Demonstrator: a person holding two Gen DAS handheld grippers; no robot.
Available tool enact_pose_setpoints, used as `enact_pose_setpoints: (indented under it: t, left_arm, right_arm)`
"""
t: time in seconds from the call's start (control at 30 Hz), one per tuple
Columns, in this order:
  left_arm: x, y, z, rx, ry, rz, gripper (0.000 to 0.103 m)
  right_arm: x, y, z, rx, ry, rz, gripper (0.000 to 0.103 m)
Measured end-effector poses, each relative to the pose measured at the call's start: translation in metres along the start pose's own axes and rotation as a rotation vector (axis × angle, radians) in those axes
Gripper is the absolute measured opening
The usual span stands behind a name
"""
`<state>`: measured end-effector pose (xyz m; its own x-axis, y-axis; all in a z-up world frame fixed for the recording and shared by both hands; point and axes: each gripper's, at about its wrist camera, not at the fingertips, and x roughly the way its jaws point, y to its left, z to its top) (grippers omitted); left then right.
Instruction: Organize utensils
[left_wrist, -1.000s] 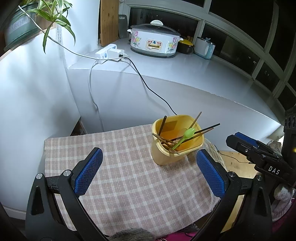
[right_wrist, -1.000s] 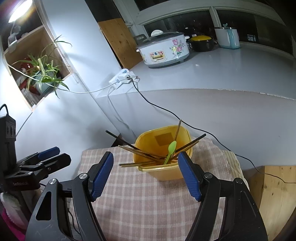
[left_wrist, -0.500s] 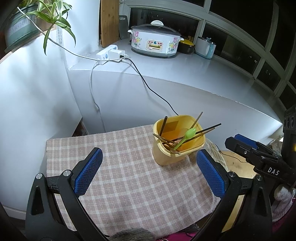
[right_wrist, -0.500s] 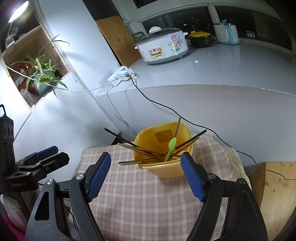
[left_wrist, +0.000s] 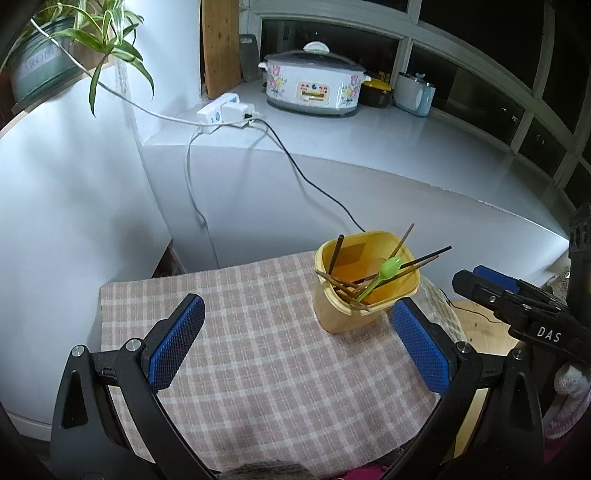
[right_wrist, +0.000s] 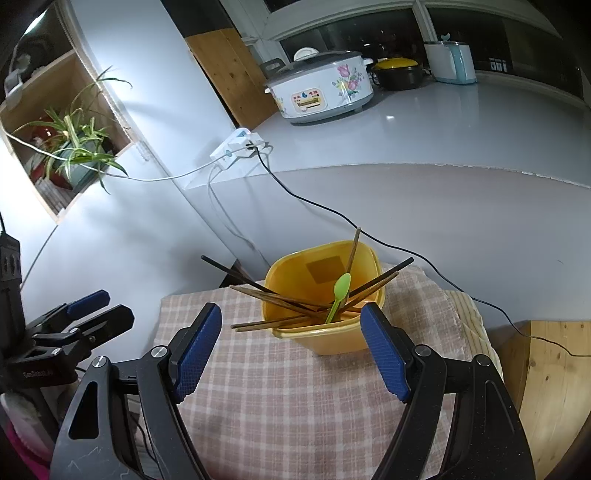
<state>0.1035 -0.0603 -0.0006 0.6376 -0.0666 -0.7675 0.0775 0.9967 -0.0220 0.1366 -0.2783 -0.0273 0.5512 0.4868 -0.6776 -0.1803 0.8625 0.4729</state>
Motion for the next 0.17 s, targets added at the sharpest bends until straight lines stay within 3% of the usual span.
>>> enact_pose_setpoints:
  t: [0.17]
  left_arm:
    - [0.001, 0.0011, -0.0003, -0.008, 0.013, 0.001, 0.103]
  right_arm:
    - [0.0037, -0.0034, -0.0019, 0.01, 0.012, -0.011, 0.078]
